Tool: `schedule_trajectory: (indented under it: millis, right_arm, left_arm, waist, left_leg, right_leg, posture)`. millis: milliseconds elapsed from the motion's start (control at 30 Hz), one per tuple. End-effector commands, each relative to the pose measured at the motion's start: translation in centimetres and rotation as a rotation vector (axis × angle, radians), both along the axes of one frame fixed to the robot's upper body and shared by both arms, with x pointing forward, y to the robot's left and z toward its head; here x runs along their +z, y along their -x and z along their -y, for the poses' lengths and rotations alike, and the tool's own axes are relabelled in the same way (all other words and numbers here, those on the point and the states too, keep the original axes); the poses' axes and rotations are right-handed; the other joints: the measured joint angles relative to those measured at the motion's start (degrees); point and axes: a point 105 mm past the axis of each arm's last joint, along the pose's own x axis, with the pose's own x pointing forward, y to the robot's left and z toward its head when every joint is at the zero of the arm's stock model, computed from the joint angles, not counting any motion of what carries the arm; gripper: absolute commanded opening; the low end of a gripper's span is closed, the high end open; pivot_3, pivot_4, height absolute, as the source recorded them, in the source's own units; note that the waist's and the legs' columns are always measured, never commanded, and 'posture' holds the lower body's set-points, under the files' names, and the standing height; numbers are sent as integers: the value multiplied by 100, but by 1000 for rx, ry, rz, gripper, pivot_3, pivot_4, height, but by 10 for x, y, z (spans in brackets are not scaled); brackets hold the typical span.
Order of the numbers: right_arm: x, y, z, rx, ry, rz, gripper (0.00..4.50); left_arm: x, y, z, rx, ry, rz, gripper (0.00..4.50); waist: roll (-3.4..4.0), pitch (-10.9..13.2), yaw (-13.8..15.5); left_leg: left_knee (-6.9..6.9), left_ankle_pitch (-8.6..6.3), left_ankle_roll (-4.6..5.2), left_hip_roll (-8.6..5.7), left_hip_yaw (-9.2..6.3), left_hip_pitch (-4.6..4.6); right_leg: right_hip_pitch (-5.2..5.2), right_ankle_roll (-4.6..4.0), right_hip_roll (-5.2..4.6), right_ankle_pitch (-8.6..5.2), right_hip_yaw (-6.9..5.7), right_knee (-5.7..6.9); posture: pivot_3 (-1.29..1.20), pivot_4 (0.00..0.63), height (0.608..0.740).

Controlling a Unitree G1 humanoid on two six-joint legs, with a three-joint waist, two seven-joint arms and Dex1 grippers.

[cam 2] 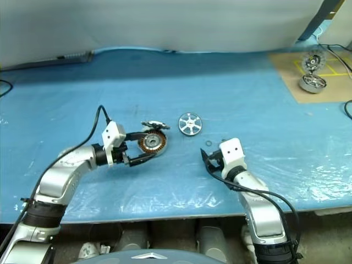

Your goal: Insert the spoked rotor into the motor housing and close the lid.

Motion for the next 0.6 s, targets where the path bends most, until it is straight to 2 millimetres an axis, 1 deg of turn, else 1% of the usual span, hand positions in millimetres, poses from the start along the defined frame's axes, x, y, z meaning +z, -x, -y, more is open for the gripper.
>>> schedule_trajectory:
  millis: [33,133,233,333,400,533,600]
  right_arm:
    - [7,-7,-5,-8,-14,38,4500]
    - [1,-14,-1,-45,5,23,4500]
    - [-6,-20,-2,-57,9,8,4500]
    - [-10,-26,-9,-46,0,-1,4500]
    - [-14,-29,-12,-43,0,-10,4500]
    - [-30,-33,-16,-56,12,-74,4500]
    - [-40,-32,-12,-73,40,-113,4121]
  left_arm:
    - [2,5,0,48,46,51,4467]
    - [-13,9,-13,86,12,62,4467]
    - [-17,6,-24,156,35,76,4467]
    - [-17,1,-28,224,96,74,4467]
    - [-19,0,-28,239,110,73,4467]
    - [-30,-3,-31,278,98,62,4467]
    - [-34,-1,-30,271,91,57,4500]
  waist:
    - [0,0,3]
    - [0,0,11]
    - [0,0,12]
    - [0,0,11]
    - [0,0,10]
    - [-3,-2,5]
    - [-10,-7,-1]
  left_leg:
    - [0,0,0,-1,0,-1]
    - [3,0,0,0,0,-1]
    - [6,0,0,-1,1,0]
    - [7,0,0,-1,0,-1]
    - [7,0,0,0,0,-1]
    - [8,0,0,0,0,0]
    - [9,0,0,0,0,3]
  right_leg:
    - [0,0,-1,0,0,0]
    - [0,1,-1,0,0,0]
    - [0,1,-2,-1,0,1]
    - [0,1,-2,0,0,1]
    - [0,0,-2,1,0,3]
    - [0,-1,-1,1,0,5]
    - [1,-1,-1,1,2,7]
  posture:
    - [0,150,740]
    - [0,150,740]
    - [0,150,740]
    - [0,150,740]
    - [0,150,740]
    - [0,150,740]
    - [0,150,740]
